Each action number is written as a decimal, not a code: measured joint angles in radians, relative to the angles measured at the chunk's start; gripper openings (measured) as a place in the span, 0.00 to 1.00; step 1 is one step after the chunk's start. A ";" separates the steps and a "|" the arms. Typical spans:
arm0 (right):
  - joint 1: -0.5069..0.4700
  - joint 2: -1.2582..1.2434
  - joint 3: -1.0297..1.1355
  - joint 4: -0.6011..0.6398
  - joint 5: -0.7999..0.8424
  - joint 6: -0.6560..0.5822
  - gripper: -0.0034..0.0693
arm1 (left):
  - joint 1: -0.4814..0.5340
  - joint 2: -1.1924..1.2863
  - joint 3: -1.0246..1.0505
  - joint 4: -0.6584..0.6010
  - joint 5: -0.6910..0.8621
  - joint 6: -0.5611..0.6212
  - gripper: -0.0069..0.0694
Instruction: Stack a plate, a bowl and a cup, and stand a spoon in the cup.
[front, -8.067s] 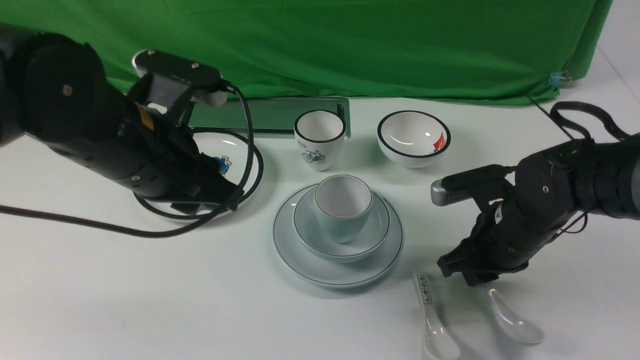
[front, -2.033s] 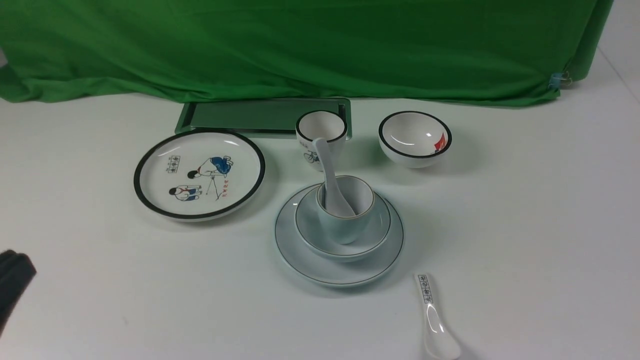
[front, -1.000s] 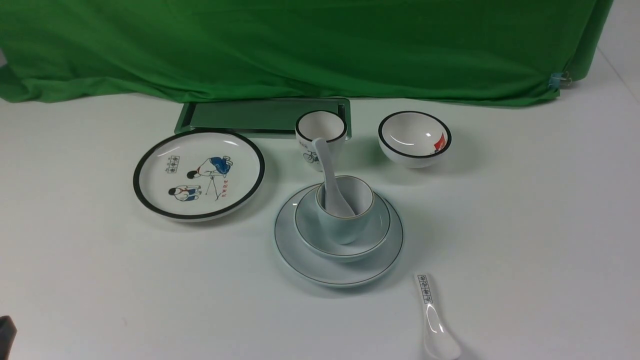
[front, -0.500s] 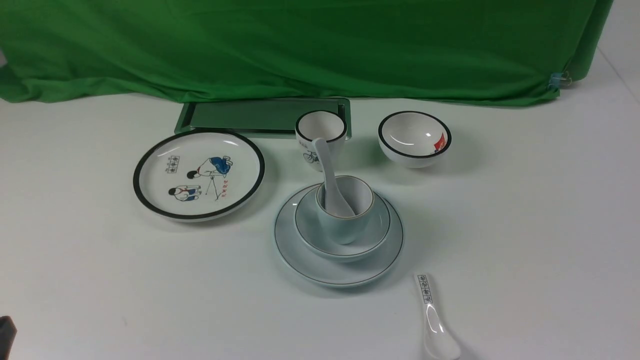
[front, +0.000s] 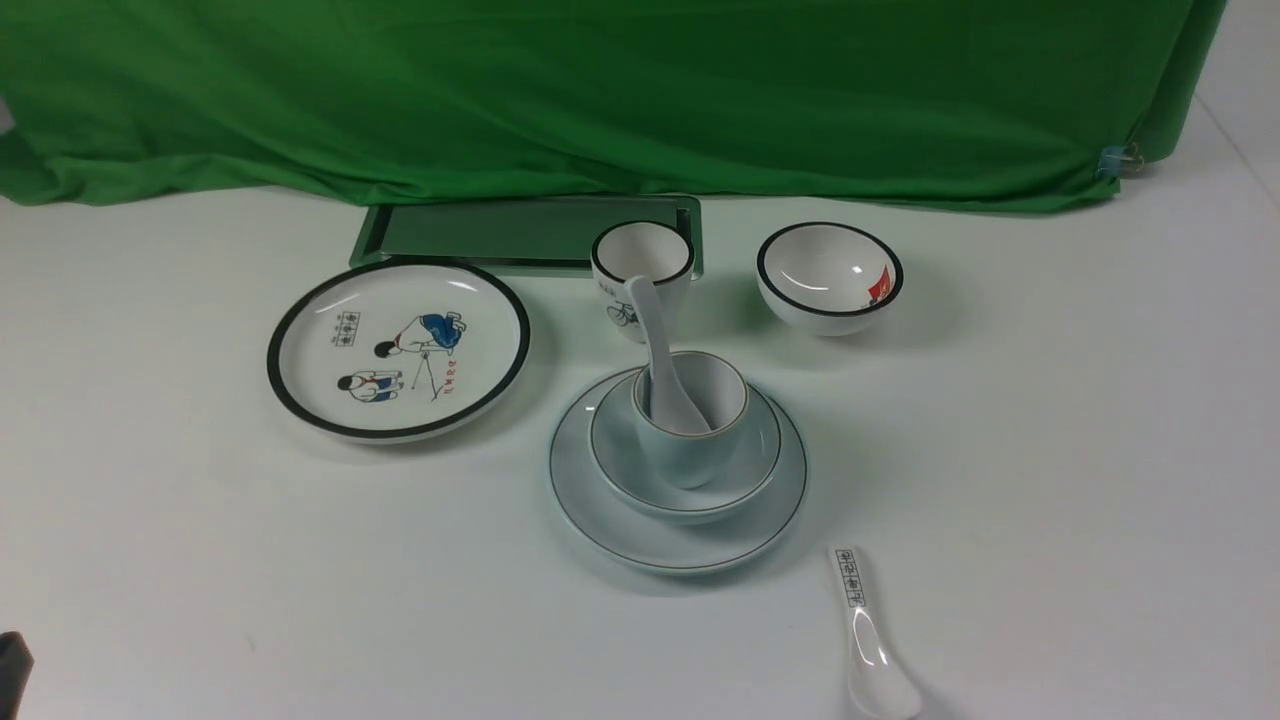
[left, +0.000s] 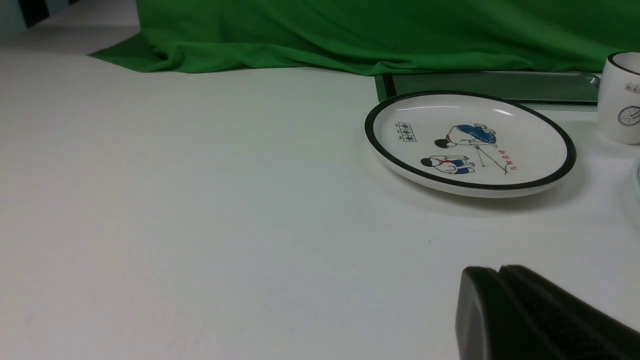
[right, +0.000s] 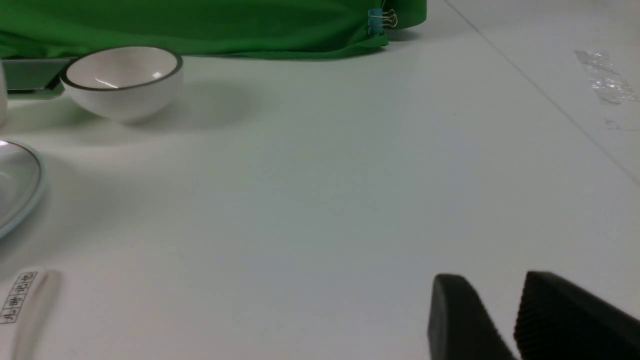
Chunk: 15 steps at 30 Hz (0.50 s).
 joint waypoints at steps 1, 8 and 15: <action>0.000 0.000 0.000 0.000 0.000 0.000 0.37 | 0.000 0.000 0.000 0.000 0.000 0.001 0.05; 0.000 0.000 0.000 0.000 0.000 0.000 0.37 | 0.000 0.000 0.000 0.000 0.000 0.001 0.05; 0.000 0.000 0.000 0.000 0.000 0.000 0.38 | 0.000 0.000 0.000 0.000 0.000 0.001 0.05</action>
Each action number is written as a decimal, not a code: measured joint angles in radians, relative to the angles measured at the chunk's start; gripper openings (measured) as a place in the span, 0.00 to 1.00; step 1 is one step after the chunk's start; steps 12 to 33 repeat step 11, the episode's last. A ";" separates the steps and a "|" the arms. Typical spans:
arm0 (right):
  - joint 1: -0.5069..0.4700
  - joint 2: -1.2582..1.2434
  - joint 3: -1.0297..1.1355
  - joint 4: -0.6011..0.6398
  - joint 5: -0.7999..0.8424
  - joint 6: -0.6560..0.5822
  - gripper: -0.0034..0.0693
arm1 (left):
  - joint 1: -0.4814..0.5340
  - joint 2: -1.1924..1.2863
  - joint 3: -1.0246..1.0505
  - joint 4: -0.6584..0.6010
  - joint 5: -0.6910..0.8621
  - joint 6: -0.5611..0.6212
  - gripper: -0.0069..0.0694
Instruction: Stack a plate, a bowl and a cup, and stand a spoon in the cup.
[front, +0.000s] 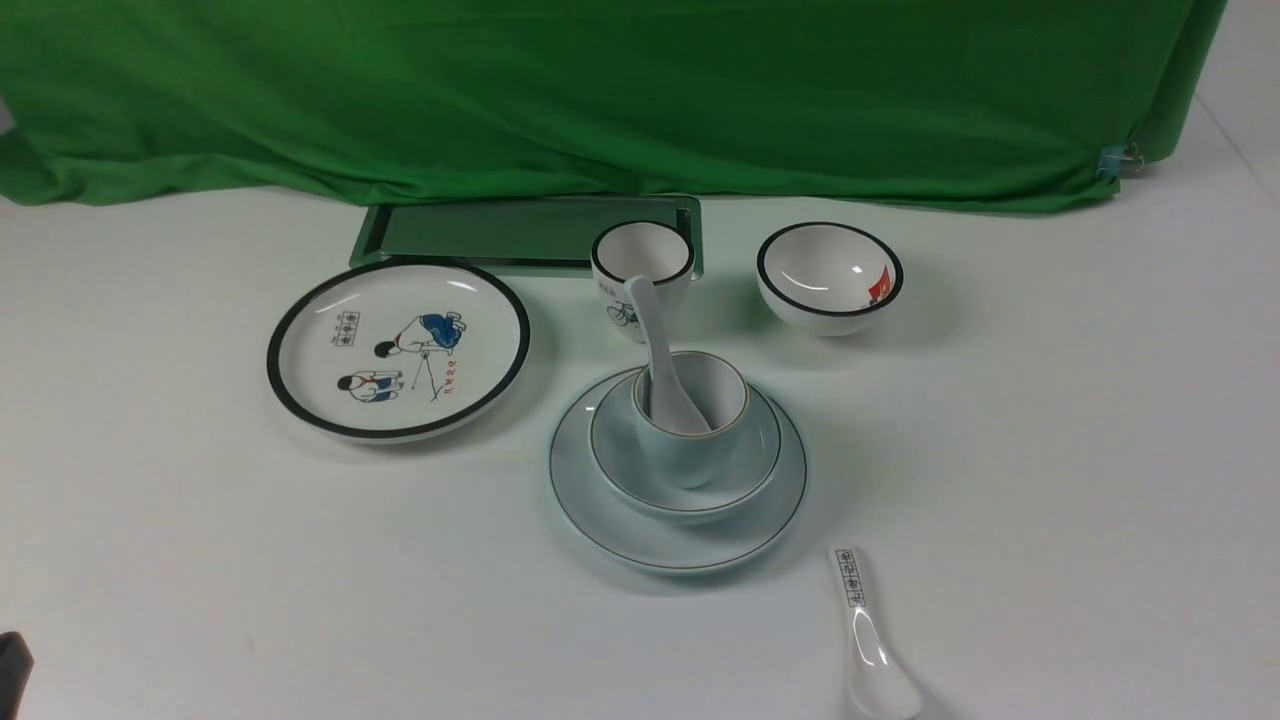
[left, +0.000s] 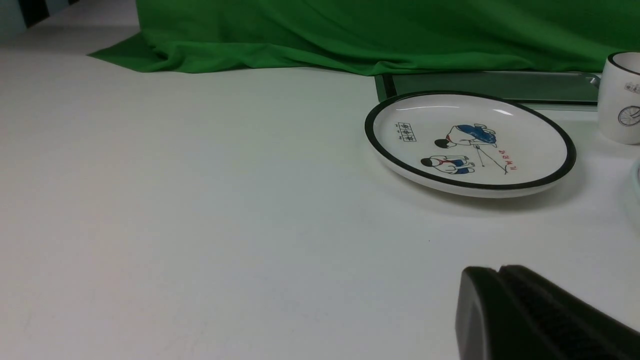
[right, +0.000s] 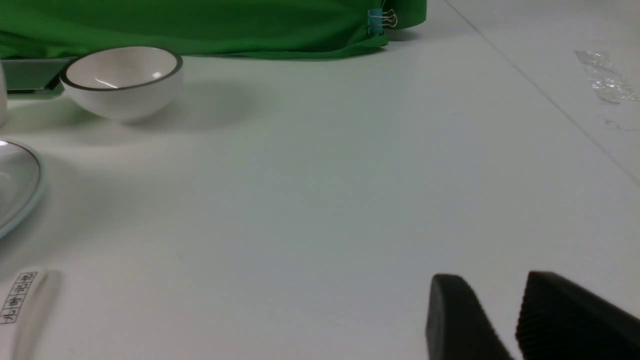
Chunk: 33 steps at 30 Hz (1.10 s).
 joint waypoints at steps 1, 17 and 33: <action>0.000 0.000 0.000 0.000 0.000 0.000 0.38 | 0.000 0.000 0.000 0.000 0.000 0.000 0.05; 0.000 0.000 0.000 0.000 0.000 0.000 0.38 | 0.000 0.000 0.000 0.000 0.000 0.008 0.05; 0.000 0.000 0.000 0.000 0.000 0.000 0.38 | 0.000 0.000 0.000 0.000 0.000 0.008 0.05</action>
